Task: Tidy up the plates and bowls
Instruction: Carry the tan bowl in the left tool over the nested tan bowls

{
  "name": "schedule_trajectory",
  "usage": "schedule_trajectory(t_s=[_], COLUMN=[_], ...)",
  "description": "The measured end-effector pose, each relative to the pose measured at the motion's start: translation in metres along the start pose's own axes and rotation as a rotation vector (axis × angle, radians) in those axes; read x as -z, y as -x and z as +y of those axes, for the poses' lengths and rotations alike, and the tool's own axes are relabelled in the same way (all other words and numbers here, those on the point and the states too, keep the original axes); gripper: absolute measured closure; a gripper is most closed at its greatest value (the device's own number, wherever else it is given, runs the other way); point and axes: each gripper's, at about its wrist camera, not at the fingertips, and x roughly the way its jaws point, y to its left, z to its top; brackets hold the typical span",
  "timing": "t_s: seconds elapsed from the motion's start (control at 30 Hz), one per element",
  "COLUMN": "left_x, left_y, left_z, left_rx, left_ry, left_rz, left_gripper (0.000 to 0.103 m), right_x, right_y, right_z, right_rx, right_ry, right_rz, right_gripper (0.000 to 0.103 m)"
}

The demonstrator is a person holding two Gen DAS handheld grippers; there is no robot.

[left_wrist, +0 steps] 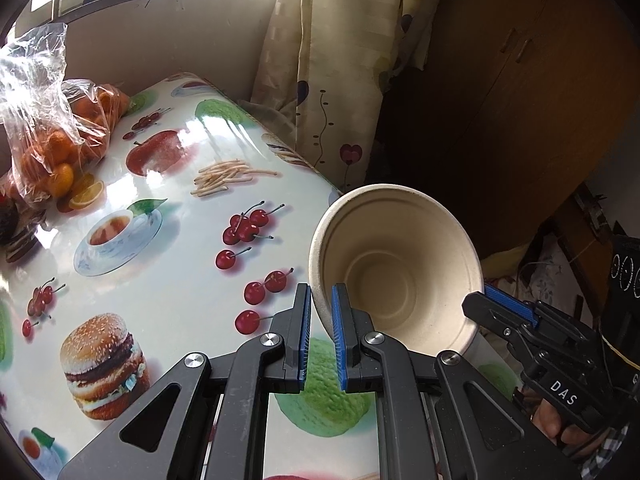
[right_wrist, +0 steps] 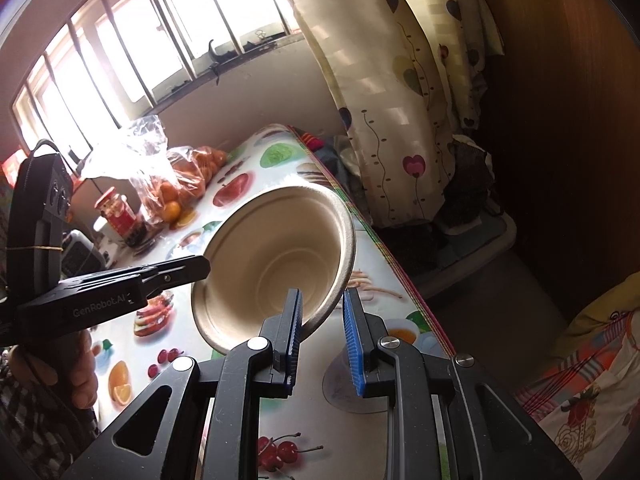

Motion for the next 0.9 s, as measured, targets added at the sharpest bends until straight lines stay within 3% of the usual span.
schedule_trajectory(t_s=[0.9], left_x=[0.041], left_y=[0.059], left_z=[-0.007], left_rx=[0.013], left_ry=[0.012], left_rz=[-0.066], left_gripper=[0.092], right_x=[0.034], right_y=[0.055], right_z=[0.032], right_rx=[-0.025], right_ry=[0.035], right_rz=[-0.045], right_gripper=[0.083])
